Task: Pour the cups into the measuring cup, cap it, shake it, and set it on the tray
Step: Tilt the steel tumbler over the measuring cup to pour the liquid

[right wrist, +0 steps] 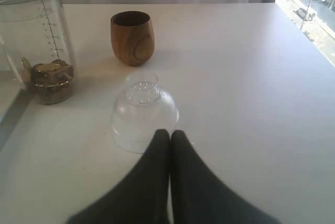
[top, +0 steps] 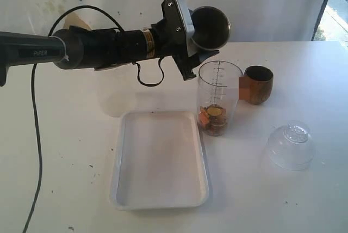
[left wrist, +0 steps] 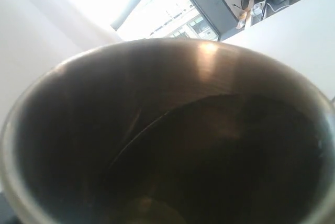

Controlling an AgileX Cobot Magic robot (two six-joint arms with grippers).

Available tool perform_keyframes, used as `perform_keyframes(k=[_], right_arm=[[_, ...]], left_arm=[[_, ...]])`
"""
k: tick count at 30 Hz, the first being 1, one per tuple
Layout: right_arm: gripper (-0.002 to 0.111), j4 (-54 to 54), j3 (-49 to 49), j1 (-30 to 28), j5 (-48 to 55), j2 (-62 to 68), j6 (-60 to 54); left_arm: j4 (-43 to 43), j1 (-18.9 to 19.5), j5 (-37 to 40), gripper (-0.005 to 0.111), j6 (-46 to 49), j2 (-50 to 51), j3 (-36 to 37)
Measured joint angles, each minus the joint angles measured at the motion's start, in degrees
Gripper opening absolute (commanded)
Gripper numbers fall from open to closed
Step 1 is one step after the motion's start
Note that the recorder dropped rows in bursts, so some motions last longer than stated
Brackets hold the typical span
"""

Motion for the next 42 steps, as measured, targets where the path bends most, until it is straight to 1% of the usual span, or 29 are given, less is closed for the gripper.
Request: perform_keyframes(k=[3, 10, 15, 20, 27, 34, 42], right_arm=[[0.0, 0.0, 0.0, 0.0, 0.0, 0.0, 0.1], [0.0, 0.0, 0.0, 0.0, 0.0, 0.0, 0.1], [0.0, 0.0, 0.0, 0.0, 0.0, 0.0, 0.1], [0.0, 0.0, 0.0, 0.0, 0.0, 0.0, 0.1], [0.0, 0.0, 0.0, 0.0, 0.0, 0.0, 0.1], [0.0, 0.0, 0.0, 0.0, 0.0, 0.0, 0.1], [0.0, 0.0, 0.0, 0.0, 0.0, 0.0, 0.1]], left_arm=[[0.0, 0.0, 0.0, 0.0, 2.3, 0.0, 0.0], [0.0, 0.0, 0.0, 0.0, 3.5, 0.0, 0.0], [0.0, 0.0, 0.0, 0.0, 11.8, 0.0, 0.0], [-0.1, 0.0, 0.0, 0.0, 16.8, 0.0, 0.0], [-0.1, 0.0, 0.0, 0.0, 17.8, 0.0, 0.0], [-0.1, 0.0, 0.0, 0.0, 23.0, 0.0, 0.0], [-0.1, 0.0, -0.1, 0.0, 24.6, 0.0, 0.0]])
